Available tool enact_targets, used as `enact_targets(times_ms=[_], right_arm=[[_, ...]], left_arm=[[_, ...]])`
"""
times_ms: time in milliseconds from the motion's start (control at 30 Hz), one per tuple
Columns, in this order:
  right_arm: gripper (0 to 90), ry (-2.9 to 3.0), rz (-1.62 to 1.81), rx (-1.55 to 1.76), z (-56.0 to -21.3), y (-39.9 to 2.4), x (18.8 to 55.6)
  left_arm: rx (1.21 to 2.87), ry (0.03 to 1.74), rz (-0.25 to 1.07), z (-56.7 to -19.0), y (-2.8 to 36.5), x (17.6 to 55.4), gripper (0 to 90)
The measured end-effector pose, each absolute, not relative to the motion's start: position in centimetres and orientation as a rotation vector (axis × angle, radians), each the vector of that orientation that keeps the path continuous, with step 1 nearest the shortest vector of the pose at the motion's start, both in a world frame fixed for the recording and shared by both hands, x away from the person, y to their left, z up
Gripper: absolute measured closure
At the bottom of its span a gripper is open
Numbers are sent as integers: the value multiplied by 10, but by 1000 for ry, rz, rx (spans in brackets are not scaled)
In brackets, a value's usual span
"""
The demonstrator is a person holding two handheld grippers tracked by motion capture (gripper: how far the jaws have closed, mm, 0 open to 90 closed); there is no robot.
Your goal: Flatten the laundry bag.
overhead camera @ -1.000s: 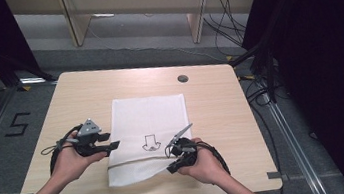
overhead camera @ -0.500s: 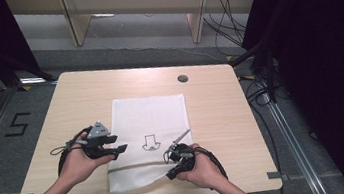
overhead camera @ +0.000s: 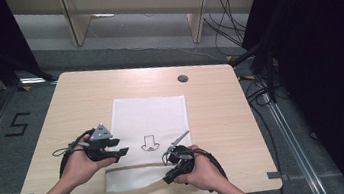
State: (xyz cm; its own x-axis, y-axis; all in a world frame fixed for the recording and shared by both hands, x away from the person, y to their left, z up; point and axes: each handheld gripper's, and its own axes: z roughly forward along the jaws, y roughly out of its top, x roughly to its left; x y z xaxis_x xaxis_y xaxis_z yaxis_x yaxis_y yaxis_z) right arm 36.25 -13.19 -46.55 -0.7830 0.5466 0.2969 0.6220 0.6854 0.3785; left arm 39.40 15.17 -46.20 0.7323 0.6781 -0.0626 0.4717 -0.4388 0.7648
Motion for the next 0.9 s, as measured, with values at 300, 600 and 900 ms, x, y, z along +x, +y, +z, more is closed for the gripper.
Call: enact_targets(times_ms=[300, 600, 900], right_arm=[[699, -2674, -811, -1003, -437, -151, 361], [840, -2707, -794, -1292, -434, -189, 392], [900, -2735, -692, -1427, -464, -199, 405]], left_arm=[[2181, 832, 277, -465, 149, 386, 694], [2252, 774, 225, -472, 140, 377, 818], [2306, 726, 203, -483, 130, 376, 845]])
